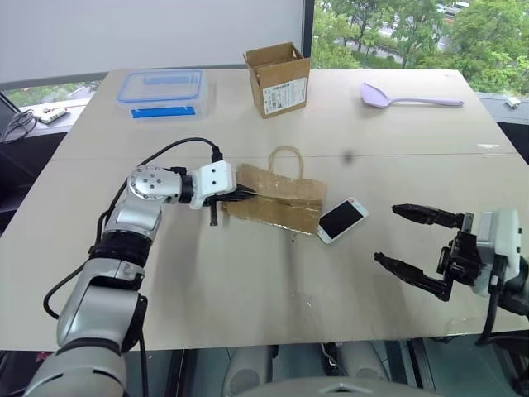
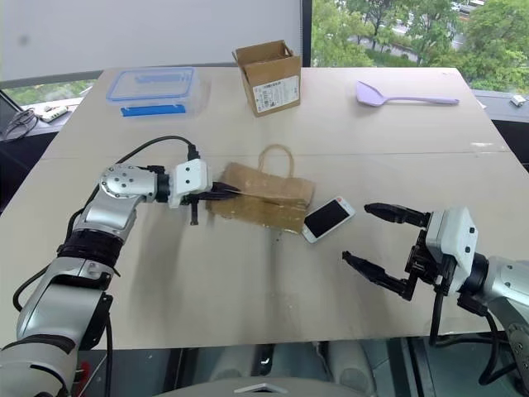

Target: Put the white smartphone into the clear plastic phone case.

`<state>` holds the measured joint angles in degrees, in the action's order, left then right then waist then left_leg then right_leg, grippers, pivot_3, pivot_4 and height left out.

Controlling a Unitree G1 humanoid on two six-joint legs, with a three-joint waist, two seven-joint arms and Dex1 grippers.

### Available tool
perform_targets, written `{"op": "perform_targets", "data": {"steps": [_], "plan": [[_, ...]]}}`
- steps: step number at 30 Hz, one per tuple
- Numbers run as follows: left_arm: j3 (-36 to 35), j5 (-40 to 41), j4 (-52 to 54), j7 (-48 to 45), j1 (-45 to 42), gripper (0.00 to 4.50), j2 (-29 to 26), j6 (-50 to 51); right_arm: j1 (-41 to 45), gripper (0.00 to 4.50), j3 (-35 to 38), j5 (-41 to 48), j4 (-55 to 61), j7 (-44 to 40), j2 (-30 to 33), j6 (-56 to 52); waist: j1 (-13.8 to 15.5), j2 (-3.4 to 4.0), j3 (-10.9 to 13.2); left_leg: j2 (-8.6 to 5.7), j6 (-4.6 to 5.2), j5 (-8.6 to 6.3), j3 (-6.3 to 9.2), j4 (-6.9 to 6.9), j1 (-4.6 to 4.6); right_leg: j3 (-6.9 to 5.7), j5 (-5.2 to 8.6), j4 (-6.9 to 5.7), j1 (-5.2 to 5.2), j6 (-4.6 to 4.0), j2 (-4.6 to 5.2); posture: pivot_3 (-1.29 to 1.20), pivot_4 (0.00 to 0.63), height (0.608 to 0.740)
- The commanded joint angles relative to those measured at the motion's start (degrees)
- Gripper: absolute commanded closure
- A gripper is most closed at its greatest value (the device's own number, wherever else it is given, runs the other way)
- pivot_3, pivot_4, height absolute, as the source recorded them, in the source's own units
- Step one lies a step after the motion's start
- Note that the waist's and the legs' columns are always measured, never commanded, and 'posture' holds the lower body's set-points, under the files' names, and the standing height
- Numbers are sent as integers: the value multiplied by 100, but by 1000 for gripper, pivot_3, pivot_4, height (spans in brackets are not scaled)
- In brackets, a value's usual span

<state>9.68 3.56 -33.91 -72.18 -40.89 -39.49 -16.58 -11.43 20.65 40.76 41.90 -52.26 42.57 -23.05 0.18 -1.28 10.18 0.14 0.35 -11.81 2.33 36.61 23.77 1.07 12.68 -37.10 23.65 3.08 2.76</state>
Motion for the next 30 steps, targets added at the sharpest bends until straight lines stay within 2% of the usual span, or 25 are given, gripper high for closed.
{"op": "perform_targets", "data": {"steps": [1, 17, 30], "plan": [[-166, 83, 340, 62, 93, 4474, -99, 66, -26, 0, 62, 88, 131, 6, -8, 129, -6, 0, 0, 0, 0, 0, 0, 0, 0, 0, 0, -1, 0, 0, 0, 0, 150, 740], [-615, 52, 905, 1009, 536, 4474, -200, 534, 17, 0, 80, 136, 54, -30, 33, 129, -76, 0, 0, 8, 0, 0, 0, 35, -5, 3, 10, -48, 1, 14, 1, 0, 150, 740], [-580, -10, 1492, 1431, 1058, 4474, -129, 705, -49, 0, 502, 519, -8, -225, 442, -117, -73, 0, 0, 12, 0, 0, 0, 50, -4, 6, 10, -60, 0, 13, 2, 0, 150, 740]]}}
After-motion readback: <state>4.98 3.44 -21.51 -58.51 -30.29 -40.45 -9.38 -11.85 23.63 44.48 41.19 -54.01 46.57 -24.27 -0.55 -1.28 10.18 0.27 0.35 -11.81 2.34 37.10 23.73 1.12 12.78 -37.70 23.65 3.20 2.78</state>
